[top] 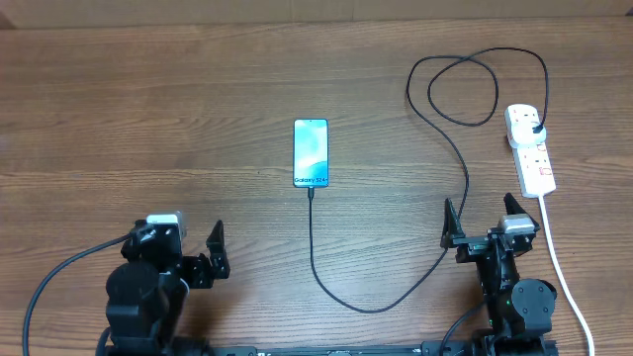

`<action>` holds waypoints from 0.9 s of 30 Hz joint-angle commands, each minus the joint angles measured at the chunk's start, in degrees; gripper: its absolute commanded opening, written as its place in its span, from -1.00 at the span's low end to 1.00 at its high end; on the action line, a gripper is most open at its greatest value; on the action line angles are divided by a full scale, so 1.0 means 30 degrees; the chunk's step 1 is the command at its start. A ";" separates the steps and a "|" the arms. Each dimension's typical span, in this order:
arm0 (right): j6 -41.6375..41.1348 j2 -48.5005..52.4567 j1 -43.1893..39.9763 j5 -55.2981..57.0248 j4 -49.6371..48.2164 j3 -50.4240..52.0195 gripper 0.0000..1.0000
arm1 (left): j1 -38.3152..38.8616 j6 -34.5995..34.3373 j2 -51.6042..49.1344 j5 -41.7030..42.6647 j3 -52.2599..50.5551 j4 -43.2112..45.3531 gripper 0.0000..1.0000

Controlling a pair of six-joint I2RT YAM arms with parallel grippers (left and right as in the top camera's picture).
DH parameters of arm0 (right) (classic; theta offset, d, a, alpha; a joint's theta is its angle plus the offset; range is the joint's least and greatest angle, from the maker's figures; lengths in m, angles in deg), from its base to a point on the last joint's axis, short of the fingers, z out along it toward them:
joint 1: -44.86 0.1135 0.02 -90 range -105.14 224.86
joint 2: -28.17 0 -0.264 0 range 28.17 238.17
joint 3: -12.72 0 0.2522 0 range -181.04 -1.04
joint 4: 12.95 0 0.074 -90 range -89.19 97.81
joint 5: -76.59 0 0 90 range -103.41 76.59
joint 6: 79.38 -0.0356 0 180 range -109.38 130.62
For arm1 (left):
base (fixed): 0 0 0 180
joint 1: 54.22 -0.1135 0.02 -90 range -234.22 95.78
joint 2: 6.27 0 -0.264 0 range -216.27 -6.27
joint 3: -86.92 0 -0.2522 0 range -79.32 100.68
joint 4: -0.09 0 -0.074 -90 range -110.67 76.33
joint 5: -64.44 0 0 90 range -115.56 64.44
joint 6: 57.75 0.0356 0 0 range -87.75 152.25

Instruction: Plug charger to phone and switch on socket

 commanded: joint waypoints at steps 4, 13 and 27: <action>-0.0058 -0.0153 0.0066 0.0124 -0.0095 0.0189 1.00 | -0.0138 0.0882 0.1894 0.0146 -0.4182 0.5107 1.00; -0.0058 -0.0153 0.0066 0.0124 -0.0095 0.0197 1.00 | -0.1530 0.0933 0.4503 0.0153 -0.7009 0.7220 1.00; -0.0051 -0.0153 0.0066 0.0124 -0.0095 0.0189 1.00 | -0.2135 0.2361 0.6251 0.0138 -0.9194 0.9151 1.00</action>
